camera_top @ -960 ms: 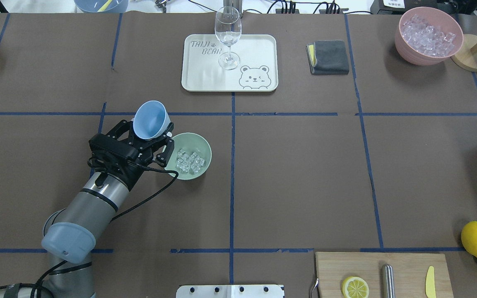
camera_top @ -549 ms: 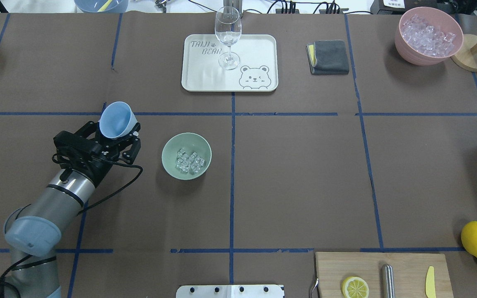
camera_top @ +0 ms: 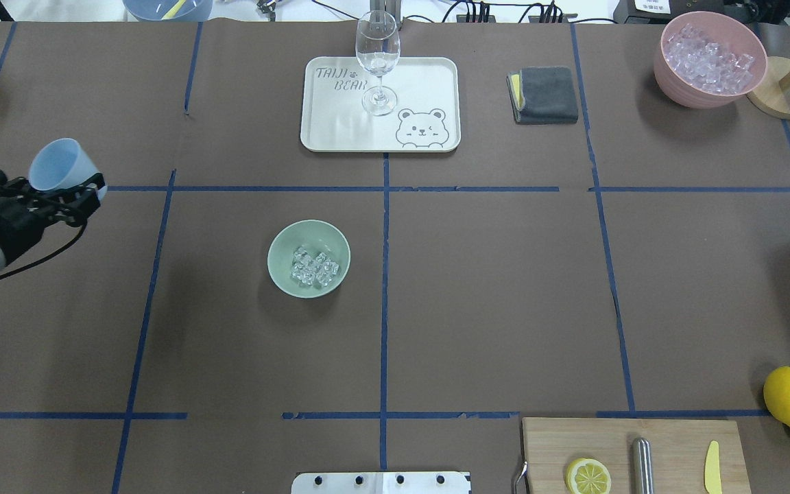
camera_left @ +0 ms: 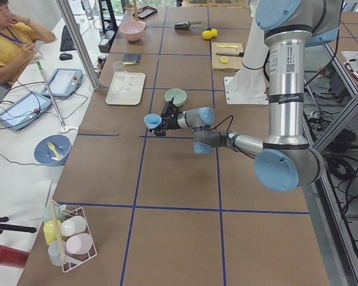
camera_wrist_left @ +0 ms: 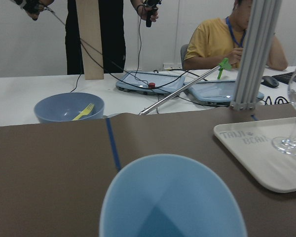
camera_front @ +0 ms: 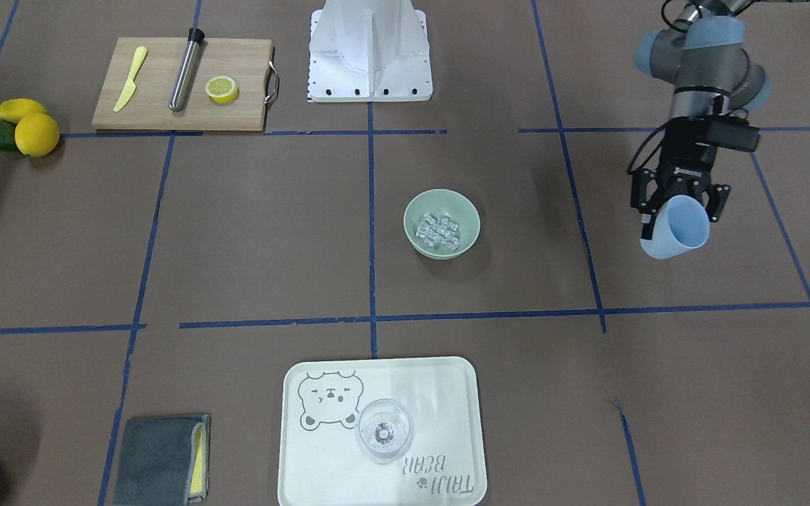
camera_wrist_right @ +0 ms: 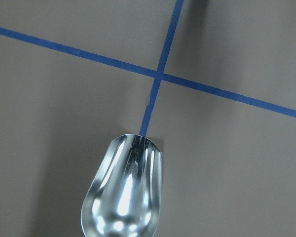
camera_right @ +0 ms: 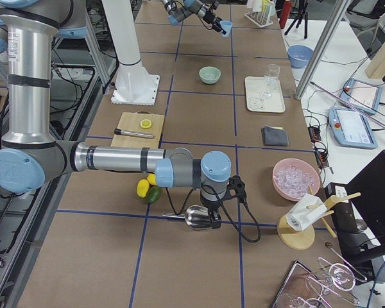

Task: Pour ice into bowl

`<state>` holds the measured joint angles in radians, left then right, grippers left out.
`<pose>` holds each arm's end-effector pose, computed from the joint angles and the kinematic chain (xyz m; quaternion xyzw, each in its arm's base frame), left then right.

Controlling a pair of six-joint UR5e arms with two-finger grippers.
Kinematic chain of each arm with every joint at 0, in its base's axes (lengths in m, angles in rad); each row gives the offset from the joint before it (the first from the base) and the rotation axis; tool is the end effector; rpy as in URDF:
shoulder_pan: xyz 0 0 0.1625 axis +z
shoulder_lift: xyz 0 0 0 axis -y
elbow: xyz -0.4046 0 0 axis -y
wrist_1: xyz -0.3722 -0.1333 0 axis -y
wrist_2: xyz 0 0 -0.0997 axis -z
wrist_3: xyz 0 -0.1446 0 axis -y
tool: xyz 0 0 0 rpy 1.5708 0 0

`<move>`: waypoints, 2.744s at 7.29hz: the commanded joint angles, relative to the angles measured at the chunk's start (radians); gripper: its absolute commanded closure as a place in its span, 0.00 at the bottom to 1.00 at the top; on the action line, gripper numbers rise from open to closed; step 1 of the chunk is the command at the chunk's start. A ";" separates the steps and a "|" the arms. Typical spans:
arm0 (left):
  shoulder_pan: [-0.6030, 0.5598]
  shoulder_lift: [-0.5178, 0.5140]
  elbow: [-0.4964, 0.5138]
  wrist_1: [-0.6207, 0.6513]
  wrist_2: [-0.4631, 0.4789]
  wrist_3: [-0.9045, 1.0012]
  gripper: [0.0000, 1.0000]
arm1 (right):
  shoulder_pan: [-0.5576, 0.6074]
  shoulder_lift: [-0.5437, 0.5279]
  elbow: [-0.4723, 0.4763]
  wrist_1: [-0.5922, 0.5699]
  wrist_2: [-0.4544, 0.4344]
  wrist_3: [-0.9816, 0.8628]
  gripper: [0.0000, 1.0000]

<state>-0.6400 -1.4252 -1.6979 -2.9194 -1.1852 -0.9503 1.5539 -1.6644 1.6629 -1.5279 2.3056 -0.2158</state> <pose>0.2628 -0.4296 0.5048 0.4788 0.4005 -0.1258 0.7711 0.0289 -0.4390 0.6690 0.0549 -0.3554 -0.1157 0.9259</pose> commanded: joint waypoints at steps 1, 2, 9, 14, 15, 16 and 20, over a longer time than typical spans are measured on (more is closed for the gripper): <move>-0.029 0.110 0.081 -0.180 -0.005 -0.018 1.00 | 0.000 0.002 0.001 -0.002 -0.001 0.001 0.00; -0.023 0.089 0.171 -0.234 0.069 -0.021 1.00 | 0.002 0.000 0.003 0.000 -0.002 0.001 0.00; 0.080 -0.001 0.325 -0.247 0.196 -0.027 1.00 | 0.003 0.005 0.001 0.000 -0.002 0.003 0.00; 0.161 -0.001 0.323 -0.247 0.205 -0.027 1.00 | 0.009 0.005 0.011 0.000 -0.002 0.003 0.00; 0.169 -0.001 0.323 -0.248 0.202 -0.027 0.90 | 0.009 0.005 0.011 0.000 -0.002 0.003 0.00; 0.171 -0.001 0.323 -0.248 0.202 -0.025 0.71 | 0.009 0.005 0.011 0.000 -0.002 0.003 0.00; 0.169 0.005 0.314 -0.262 0.207 -0.021 0.00 | 0.015 0.009 0.011 -0.002 -0.002 0.004 0.00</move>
<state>-0.4698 -1.4234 -1.3780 -3.1780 -0.9801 -0.9726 1.5680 -1.6560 1.6736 -1.5288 2.3040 -0.2122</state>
